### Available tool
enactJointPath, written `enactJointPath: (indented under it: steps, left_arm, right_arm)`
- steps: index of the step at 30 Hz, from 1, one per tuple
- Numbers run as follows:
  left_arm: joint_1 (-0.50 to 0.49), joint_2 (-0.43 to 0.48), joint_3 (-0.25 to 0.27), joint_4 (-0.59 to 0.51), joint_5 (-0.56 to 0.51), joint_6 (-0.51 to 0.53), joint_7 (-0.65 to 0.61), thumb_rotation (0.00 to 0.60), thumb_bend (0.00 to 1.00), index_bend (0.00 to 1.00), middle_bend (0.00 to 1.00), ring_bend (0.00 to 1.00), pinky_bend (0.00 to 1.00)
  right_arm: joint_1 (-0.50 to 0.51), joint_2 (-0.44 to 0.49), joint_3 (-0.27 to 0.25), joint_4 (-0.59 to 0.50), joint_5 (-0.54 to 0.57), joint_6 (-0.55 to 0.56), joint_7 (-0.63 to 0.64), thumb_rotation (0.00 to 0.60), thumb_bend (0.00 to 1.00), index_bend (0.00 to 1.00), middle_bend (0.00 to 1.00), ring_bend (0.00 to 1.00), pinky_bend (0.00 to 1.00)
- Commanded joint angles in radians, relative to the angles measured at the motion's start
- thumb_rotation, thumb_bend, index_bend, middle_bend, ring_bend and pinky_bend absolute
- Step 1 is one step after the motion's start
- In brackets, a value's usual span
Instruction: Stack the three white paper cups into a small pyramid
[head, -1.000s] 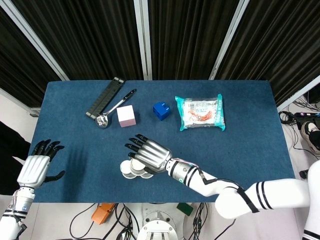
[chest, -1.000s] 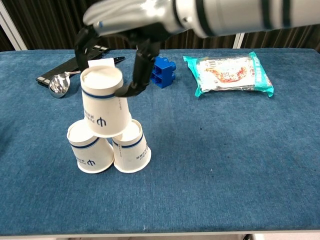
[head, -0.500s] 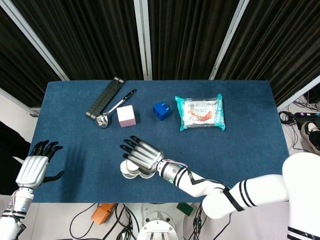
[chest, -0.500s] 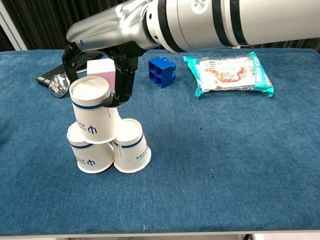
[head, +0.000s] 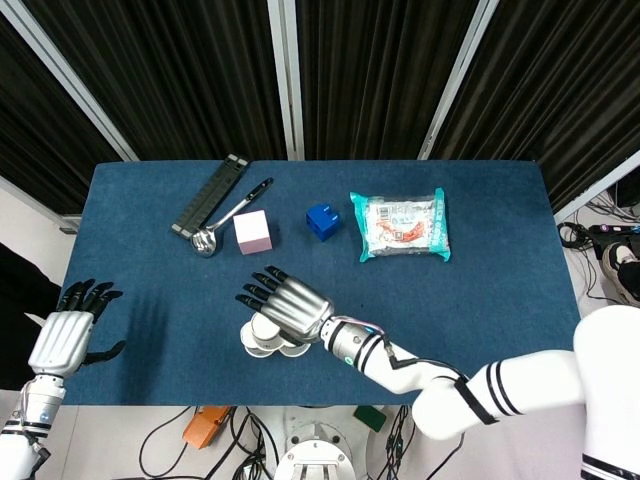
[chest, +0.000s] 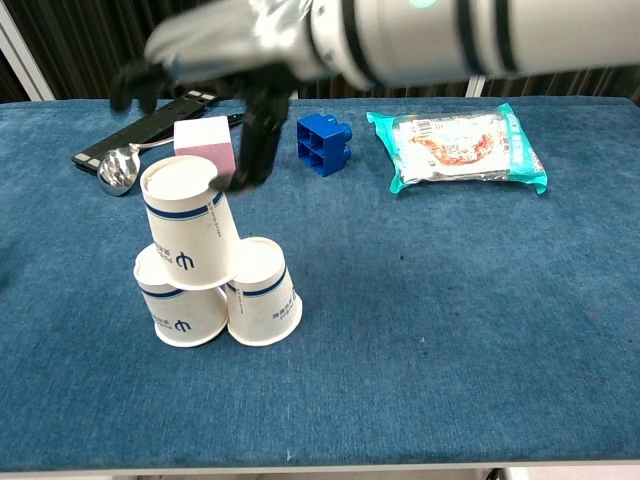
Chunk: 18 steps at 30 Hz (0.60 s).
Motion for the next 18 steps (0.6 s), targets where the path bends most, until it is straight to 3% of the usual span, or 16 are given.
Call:
enactJointPath:
  steps: [1, 8, 12, 18]
  left_arm:
    - [0.009, 0.008, -0.008, 0.014, -0.004, 0.016, -0.010, 0.600, 0.21, 0.20, 0.12, 0.05, 0.00]
    - [0.043, 0.024, -0.033, 0.072, -0.014, 0.086, -0.051, 0.600, 0.20, 0.20, 0.12, 0.05, 0.00]
    - [0.068, 0.009, -0.043, 0.123, -0.009, 0.136, -0.083, 0.600, 0.18, 0.20, 0.12, 0.05, 0.00]
    - [0.111, -0.007, -0.027, 0.158, 0.010, 0.187, -0.092, 0.600, 0.17, 0.20, 0.12, 0.05, 0.00]
  right_arm:
    - [-0.096, 0.096, -0.036, -0.051, -0.099, 0.116, 0.019, 0.600, 0.52, 0.01, 0.11, 0.00, 0.11]
    - [-0.416, 0.300, -0.208, -0.109, -0.402, 0.433, 0.106, 0.600, 0.38, 0.00, 0.07, 0.00, 0.08]
    - [-0.644, 0.362, -0.319, -0.021, -0.589, 0.615, 0.285, 0.600, 0.35, 0.00, 0.03, 0.00, 0.02]
    - [-0.906, 0.337, -0.398, 0.184, -0.694, 0.790, 0.544, 0.600, 0.32, 0.00, 0.00, 0.00, 0.00]
